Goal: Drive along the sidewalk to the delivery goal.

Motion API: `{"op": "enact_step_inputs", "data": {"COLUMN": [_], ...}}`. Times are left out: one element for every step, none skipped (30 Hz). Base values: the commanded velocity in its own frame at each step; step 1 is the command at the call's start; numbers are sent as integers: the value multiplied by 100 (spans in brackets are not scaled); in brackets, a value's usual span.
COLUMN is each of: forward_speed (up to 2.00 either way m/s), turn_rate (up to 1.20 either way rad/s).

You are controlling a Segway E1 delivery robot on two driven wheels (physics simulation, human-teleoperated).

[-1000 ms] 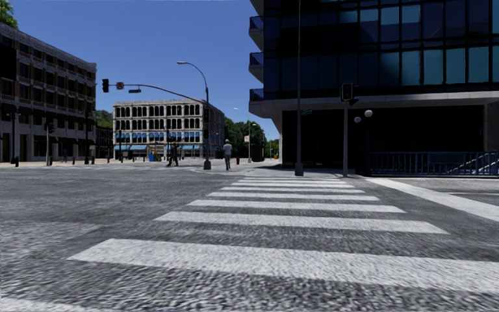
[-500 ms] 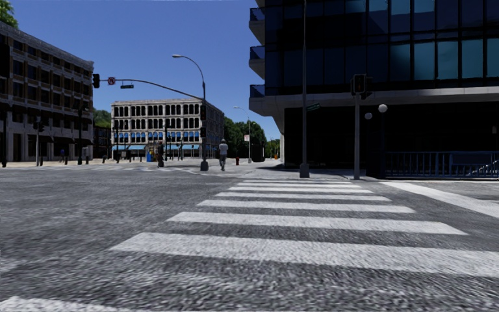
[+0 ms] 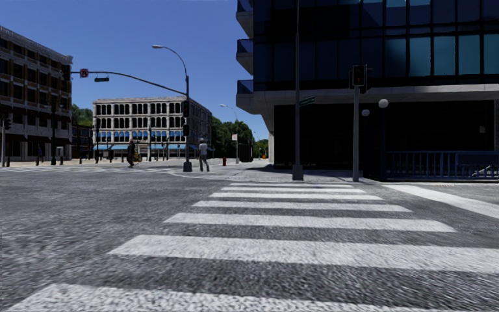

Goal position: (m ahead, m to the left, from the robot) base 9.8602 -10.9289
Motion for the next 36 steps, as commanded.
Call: {"op": "enact_step_inputs", "data": {"forward_speed": [200, 200, 200, 200, 200, 200, 200, 200, 200, 200, 200, 200, 200, 200, 200, 200, 200, 200, 200, 200, 200, 200, 200, 200, 200, 200, 200, 200, 200, 200, 200, 200, 200, 200, 200, 200], "turn_rate": [-30, -30, -29, -24, -5, -5, 0, 0, 0, 0, 0, 0, 0, 0, 0, 0, 0, 0, 0, 0, 0, -4, -4, -14, -21, -21, -22, -23, -23, -23, -15, -5, -5, 0, 0, 0]}}
